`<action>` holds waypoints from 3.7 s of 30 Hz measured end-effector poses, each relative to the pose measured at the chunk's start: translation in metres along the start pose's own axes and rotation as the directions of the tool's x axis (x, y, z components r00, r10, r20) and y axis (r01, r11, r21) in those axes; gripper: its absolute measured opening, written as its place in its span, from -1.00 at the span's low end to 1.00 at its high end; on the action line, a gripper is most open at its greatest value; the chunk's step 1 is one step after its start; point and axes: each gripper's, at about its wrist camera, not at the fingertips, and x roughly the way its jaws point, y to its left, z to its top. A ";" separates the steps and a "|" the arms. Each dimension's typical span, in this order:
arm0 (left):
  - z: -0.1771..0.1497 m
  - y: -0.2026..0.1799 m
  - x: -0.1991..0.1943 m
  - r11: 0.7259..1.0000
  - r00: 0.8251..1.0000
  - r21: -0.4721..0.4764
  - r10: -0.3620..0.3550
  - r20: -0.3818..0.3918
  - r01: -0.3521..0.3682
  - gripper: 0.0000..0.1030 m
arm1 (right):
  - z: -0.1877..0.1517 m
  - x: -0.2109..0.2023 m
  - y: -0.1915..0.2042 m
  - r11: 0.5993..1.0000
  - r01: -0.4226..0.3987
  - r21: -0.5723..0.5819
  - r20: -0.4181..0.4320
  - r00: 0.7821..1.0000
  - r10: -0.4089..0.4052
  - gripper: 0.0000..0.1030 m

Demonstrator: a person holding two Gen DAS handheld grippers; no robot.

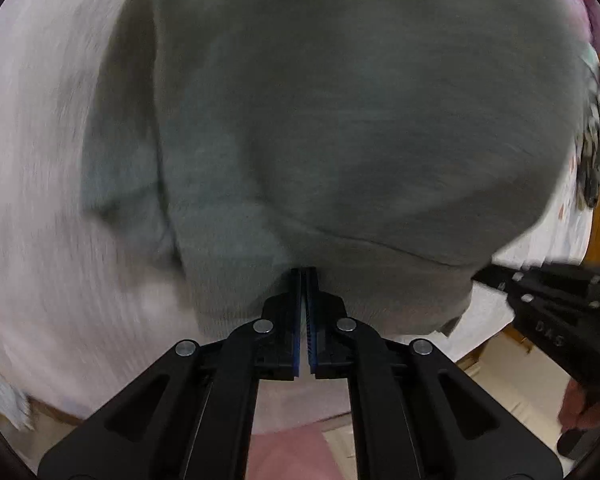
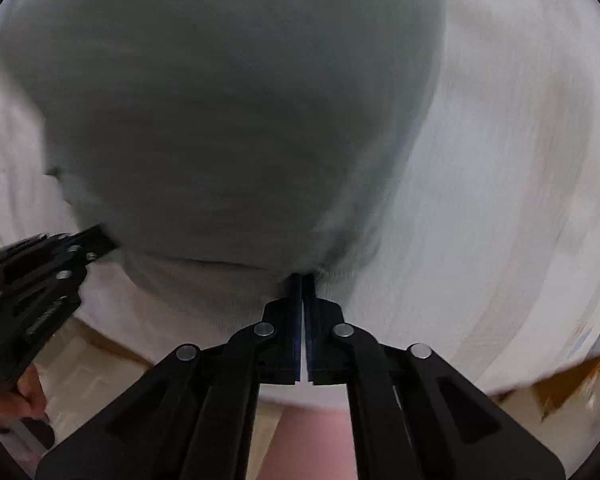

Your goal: Fold large clothes

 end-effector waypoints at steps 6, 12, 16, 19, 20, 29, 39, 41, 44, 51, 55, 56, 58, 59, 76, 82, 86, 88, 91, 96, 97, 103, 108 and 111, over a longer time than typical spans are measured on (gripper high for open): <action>0.006 -0.004 -0.001 0.998 0.999 0.052 0.045 0.024 -0.046 -0.91 | -0.003 -0.009 -0.005 0.999 -0.030 0.033 0.061 0.998 0.028 -0.94; 0.011 -0.020 -0.037 0.986 0.993 0.132 0.093 0.073 -0.102 -0.47 | -0.014 -0.048 -0.032 0.988 -0.061 0.145 0.118 0.992 0.044 0.52; 0.022 -0.018 -0.067 0.980 0.982 0.142 0.121 0.146 -0.142 0.14 | -0.021 -0.086 -0.043 0.983 -0.147 0.113 0.239 0.964 0.117 0.73; 0.033 -0.008 -0.087 0.978 0.973 0.133 0.132 0.191 -0.159 0.50 | -0.025 -0.099 -0.053 0.982 -0.168 0.091 0.277 0.951 0.137 0.75; 0.039 -0.005 -0.094 0.976 0.968 0.137 0.135 0.211 -0.166 0.55 | -0.021 -0.099 -0.048 0.982 -0.170 0.078 0.286 0.948 0.141 0.75; 0.069 0.030 -0.103 0.955 0.939 0.156 0.200 0.279 -0.250 0.71 | 0.004 -0.080 -0.017 0.987 -0.157 -0.037 0.292 0.943 0.161 0.79; 0.098 0.062 -0.056 0.985 0.982 0.169 0.011 0.190 -0.044 0.71 | 0.030 -0.054 -0.021 0.971 -0.239 -0.024 0.269 0.934 0.237 0.85; 0.098 0.057 -0.044 0.982 0.987 0.188 -0.035 0.159 0.005 0.70 | 0.034 -0.050 -0.027 0.960 -0.279 -0.026 0.262 0.925 0.276 0.85; 0.109 0.060 -0.026 0.975 0.983 0.183 -0.145 0.114 0.123 0.76 | 0.039 -0.037 -0.038 0.929 -0.369 -0.018 0.249 0.898 0.362 0.85; 0.102 0.065 -0.022 0.798 0.809 0.149 -0.587 -0.025 0.584 0.87 | 0.050 -0.005 -0.062 0.769 -0.639 -0.027 0.255 0.739 0.623 0.88; 0.108 0.053 0.000 0.811 0.841 0.261 -0.541 -0.005 0.523 0.91 | 0.050 0.005 -0.063 0.723 -0.685 -0.088 0.289 0.677 0.677 0.89; 0.112 0.061 0.001 0.799 0.815 0.202 -0.579 0.009 0.566 0.92 | 0.052 0.009 -0.063 0.702 -0.705 -0.100 0.303 0.650 0.697 0.89; 0.117 0.072 0.002 0.784 0.791 0.131 -0.612 0.002 0.606 0.91 | 0.051 0.010 -0.062 0.693 -0.712 -0.112 0.337 0.629 0.701 0.89; 0.119 0.077 0.002 0.778 0.781 0.083 -0.625 0.002 0.622 0.91 | 0.048 0.008 -0.060 0.704 -0.701 -0.113 0.359 0.632 0.687 0.89; 0.068 0.045 -0.150 0.861 0.862 0.171 -0.499 0.095 0.479 0.06 | -0.019 -0.124 -0.009 0.787 -0.612 -0.080 0.459 0.678 0.574 0.35; -0.008 0.011 -0.237 0.844 0.861 0.302 -0.494 0.118 0.443 0.06 | -0.087 -0.201 -0.027 0.776 -0.625 -0.077 0.549 0.623 0.556 0.35; -0.043 -0.034 -0.284 0.833 0.867 0.372 -0.482 0.125 0.409 0.07 | -0.138 -0.249 -0.043 0.783 -0.621 -0.041 0.620 0.598 0.508 0.35; -0.061 -0.073 -0.302 0.827 0.874 0.415 -0.468 0.130 0.381 0.07 | -0.164 -0.273 -0.053 0.787 -0.616 -0.039 0.647 0.585 0.490 0.35; -0.075 -0.137 -0.312 0.814 0.887 0.483 -0.438 0.145 0.323 0.09 | -0.192 -0.298 -0.076 0.800 -0.597 -0.064 0.682 0.559 0.472 0.35; -0.079 -0.237 -0.302 0.797 0.898 0.560 -0.393 0.197 0.226 0.10 | -0.223 -0.320 -0.137 0.804 -0.590 -0.077 0.720 0.525 0.454 0.35; -0.078 -0.260 -0.293 0.792 0.897 0.570 -0.393 0.202 0.219 0.10 | -0.227 -0.324 -0.155 0.799 -0.596 -0.077 0.724 0.517 0.456 0.35; -0.056 -0.400 -0.244 0.797 0.888 0.561 -0.404 0.221 0.223 0.11 | -0.231 -0.349 -0.293 0.818 -0.564 -0.113 0.716 0.525 0.461 0.35; 0.000 -0.522 -0.194 0.810 0.870 0.539 -0.421 0.257 0.233 0.11 | -0.204 -0.377 -0.425 0.866 -0.480 -0.138 0.692 0.579 0.431 0.35; 0.043 -0.604 -0.164 0.821 0.861 0.521 -0.424 0.282 0.234 0.11 | -0.186 -0.396 -0.489 0.914 -0.372 -0.159 0.691 0.619 0.373 0.35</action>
